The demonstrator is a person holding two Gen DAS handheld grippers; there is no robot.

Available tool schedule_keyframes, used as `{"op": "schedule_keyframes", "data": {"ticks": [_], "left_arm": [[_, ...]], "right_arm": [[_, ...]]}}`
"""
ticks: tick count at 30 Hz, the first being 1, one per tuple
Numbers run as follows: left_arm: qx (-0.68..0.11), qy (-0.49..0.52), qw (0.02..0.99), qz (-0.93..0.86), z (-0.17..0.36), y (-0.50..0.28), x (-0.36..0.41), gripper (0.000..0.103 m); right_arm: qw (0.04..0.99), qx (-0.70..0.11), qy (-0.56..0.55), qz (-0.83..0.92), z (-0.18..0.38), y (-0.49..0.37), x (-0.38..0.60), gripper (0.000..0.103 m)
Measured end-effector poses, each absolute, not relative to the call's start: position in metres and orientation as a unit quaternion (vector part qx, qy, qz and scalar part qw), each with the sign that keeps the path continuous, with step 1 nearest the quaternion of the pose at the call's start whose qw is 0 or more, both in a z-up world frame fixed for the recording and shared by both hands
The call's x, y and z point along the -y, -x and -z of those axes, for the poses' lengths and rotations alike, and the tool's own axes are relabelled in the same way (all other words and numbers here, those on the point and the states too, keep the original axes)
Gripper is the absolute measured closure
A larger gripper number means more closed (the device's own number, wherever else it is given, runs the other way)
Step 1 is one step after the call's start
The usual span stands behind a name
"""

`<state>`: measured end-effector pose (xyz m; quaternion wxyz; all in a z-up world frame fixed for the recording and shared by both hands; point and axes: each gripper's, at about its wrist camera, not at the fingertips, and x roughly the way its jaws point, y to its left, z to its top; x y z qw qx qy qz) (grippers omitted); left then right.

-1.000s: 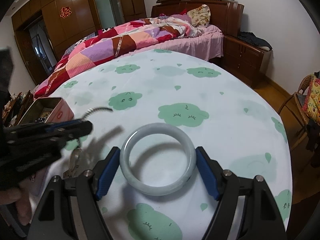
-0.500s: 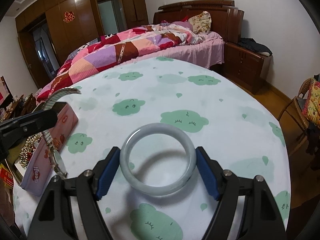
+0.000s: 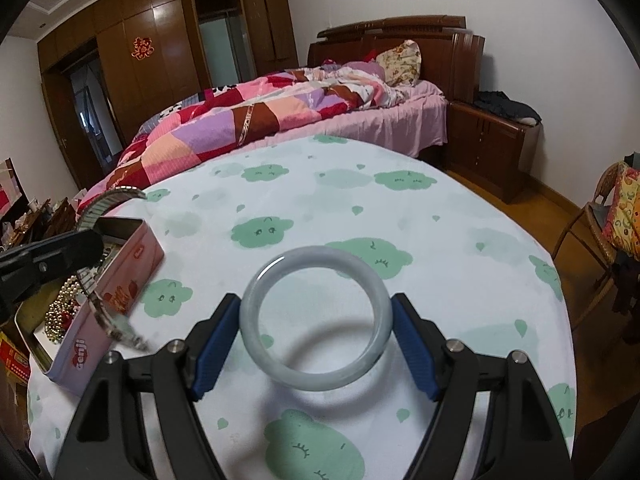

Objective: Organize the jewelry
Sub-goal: 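Lift and carry the bangle and watch over the tin box with both tools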

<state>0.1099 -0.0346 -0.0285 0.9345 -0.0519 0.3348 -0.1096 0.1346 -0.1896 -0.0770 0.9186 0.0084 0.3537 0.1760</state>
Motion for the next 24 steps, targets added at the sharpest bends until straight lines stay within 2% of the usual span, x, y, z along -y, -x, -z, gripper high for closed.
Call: {"op": "schedule_keyframes", "data": {"ticks": [24], "left_arm": [[-0.278,0.054,0.953,0.11,-0.002,-0.086,0.019,0.09]], "right_arm": [[0.943,-0.284,0.023,-0.171,0.062,-0.114,0.179,0.025]]}}
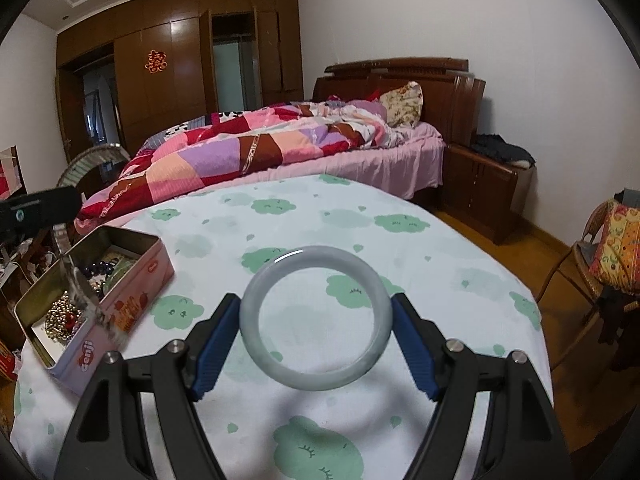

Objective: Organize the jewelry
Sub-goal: 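Lift and carry the bangle and watch over the tin box with both tools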

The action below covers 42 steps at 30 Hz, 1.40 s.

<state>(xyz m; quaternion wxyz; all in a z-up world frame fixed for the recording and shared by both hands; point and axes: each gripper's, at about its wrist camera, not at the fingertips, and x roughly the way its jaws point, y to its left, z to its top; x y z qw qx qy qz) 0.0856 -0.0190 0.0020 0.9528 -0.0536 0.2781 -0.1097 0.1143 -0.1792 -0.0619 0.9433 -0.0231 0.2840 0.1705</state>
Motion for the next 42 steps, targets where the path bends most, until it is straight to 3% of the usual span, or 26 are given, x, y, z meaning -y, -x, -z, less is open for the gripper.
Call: {"op": "schedule_keyframes", "data": {"ticks": [19,42], "left_arm": [[-0.244,0.061,0.963,0.1,-0.017,-0.071,0.001,0.09],[-0.218,0.087,0.972,0.013,-0.03,-0.061,-0.079,0.09]], "right_arm": [[0.948,-0.252,0.044,-0.191,0.043,-0.101,0.16,0.025],[0.919,-0.248,0.063,-0.3,0.018,-0.105,0.072,0.025]]}}
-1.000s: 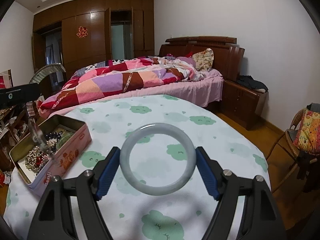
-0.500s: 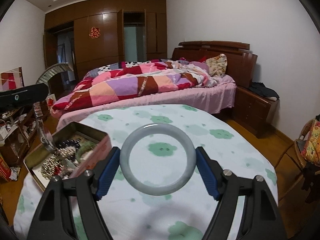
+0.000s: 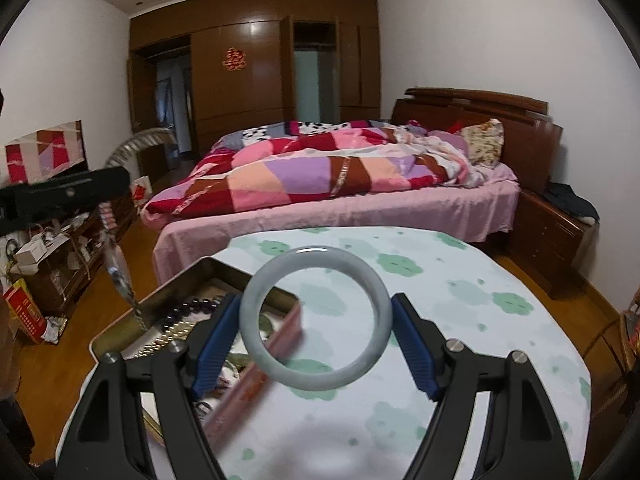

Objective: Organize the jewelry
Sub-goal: 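Lift and carry the bangle and watch over the tin box with both tools, then lower the bangle and watch into the tin box and open both tools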

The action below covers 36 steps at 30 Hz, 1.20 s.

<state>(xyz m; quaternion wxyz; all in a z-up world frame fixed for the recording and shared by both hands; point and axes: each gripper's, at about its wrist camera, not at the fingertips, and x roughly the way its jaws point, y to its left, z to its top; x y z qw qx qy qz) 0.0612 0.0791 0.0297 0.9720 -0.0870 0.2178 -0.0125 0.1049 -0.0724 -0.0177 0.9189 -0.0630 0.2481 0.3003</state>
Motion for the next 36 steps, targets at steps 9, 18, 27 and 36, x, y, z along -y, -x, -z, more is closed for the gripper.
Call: {"op": "schedule_keyframes", "data": {"ticks": [9,18,27,36], "left_arm": [[-0.251,0.095,0.963,-0.01,-0.005,-0.066,-0.096,0.09],[-0.285,0.107,0.952,-0.025,0.023,-0.078,-0.11,0.09],[-0.32,0.11,0.941,-0.03,0.047,-0.089,-0.114,0.09],[-0.341,0.107,0.933,-0.031,0.058,-0.094,-0.115,0.09]], "right_arm": [[0.899,-0.265,0.088,-0.338,0.032,-0.101,0.032,0.025],[0.886,-0.289,0.108,-0.346,0.05,-0.107,0.012,0.025],[0.871,-0.318,0.131,-0.351,0.066,-0.109,-0.004,0.025],[0.867,-0.325,0.145,-0.35,0.072,-0.107,-0.009,0.025]]}}
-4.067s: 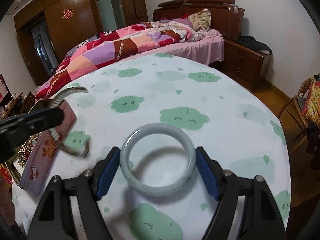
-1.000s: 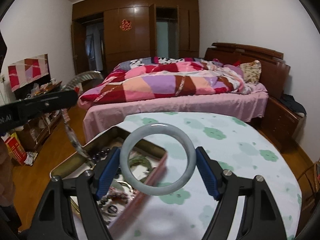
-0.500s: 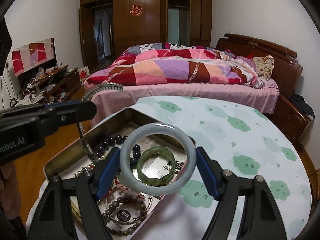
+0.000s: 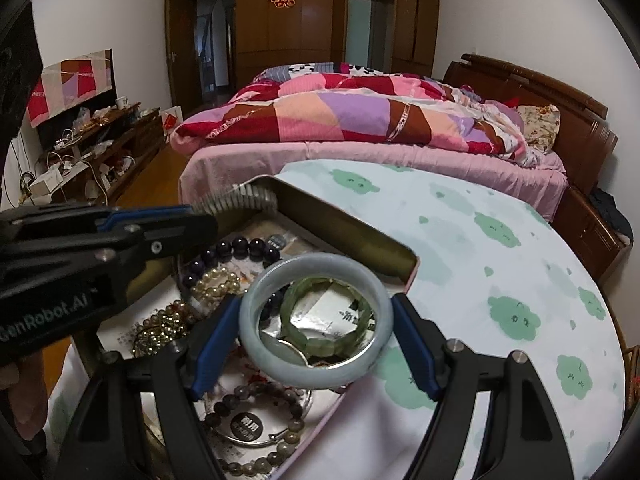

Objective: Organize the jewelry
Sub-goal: 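Lower the bangle and watch into the tin box and open both tools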

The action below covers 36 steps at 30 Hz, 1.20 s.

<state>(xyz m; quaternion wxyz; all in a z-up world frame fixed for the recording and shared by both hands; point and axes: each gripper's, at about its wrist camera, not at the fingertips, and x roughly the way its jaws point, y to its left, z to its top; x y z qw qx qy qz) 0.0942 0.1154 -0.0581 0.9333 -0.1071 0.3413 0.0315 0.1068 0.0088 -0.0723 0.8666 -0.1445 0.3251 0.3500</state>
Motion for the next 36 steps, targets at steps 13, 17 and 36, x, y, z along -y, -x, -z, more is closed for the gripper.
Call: {"op": "schedule_keyframes", "data": {"ticks": [13,17,36], "left_arm": [[-0.355,0.1,0.929,-0.032,0.062,-0.095,-0.112,0.09],[-0.349,0.093,0.932,-0.038,0.055,-0.091,-0.111,0.071],[-0.287,0.077,0.953,-0.066,0.007,-0.038,-0.114,0.034]], "right_arm": [[0.864,-0.327,0.153,-0.351,0.072,-0.109,-0.014,0.024],[0.864,-0.324,0.151,-0.353,0.072,-0.109,-0.013,0.013],[0.891,-0.302,0.097,-0.325,0.038,-0.079,0.034,0.006]]}}
